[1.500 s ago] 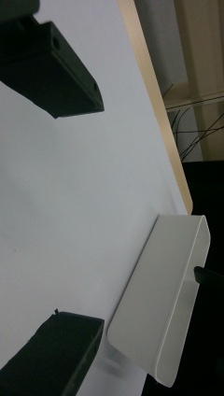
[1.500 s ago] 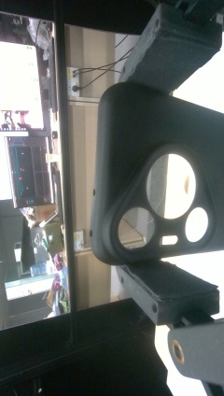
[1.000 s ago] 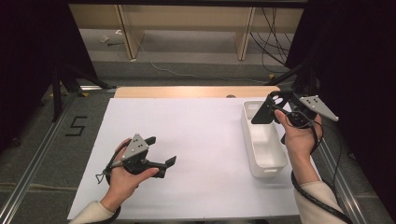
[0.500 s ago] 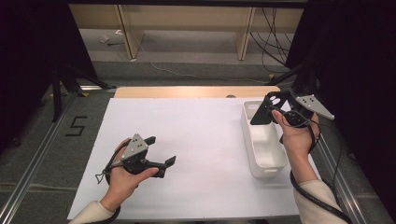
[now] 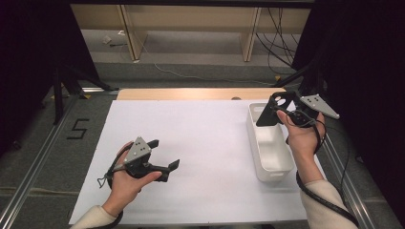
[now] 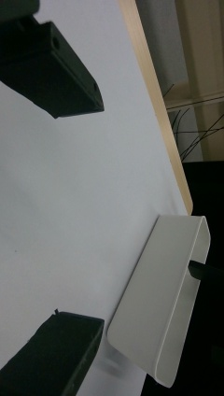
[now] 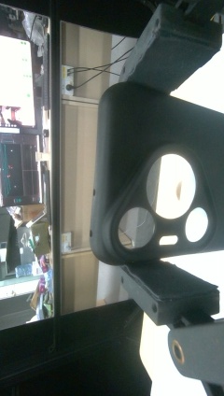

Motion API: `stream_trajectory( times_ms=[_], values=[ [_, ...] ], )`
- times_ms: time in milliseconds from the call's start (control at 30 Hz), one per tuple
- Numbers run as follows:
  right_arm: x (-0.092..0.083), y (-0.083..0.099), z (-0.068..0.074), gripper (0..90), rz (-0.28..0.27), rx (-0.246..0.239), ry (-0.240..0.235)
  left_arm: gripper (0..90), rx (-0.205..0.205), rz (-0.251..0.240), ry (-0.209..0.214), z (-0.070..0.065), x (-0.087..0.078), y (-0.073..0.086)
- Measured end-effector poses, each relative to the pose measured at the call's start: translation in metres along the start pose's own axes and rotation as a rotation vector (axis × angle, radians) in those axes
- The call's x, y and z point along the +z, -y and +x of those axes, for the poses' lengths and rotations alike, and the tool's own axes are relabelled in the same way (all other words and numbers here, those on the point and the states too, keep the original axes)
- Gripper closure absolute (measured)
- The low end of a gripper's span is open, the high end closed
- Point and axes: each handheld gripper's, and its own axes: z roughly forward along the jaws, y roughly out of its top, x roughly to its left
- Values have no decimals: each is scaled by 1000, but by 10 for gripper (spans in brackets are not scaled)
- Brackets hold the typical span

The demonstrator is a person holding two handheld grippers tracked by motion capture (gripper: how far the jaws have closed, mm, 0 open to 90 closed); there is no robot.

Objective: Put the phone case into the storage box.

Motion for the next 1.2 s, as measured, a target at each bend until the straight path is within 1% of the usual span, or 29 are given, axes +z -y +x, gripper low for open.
stream_trajectory(
  times_ms=[467,767,1000,1200],
  values=[
    [9,0,0,154,11,-4,-1,0,-2,1,-1,0,0,0],
    [15,-2,-1,153,28,-18,2,0,-2,0,1,0,0,0],
    [19,-3,-1,153,34,-22,0,0,-3,0,0,0,0,0],
    [23,-2,-1,153,49,-26,1,0,-1,0,1,0,0,0]
  ],
)
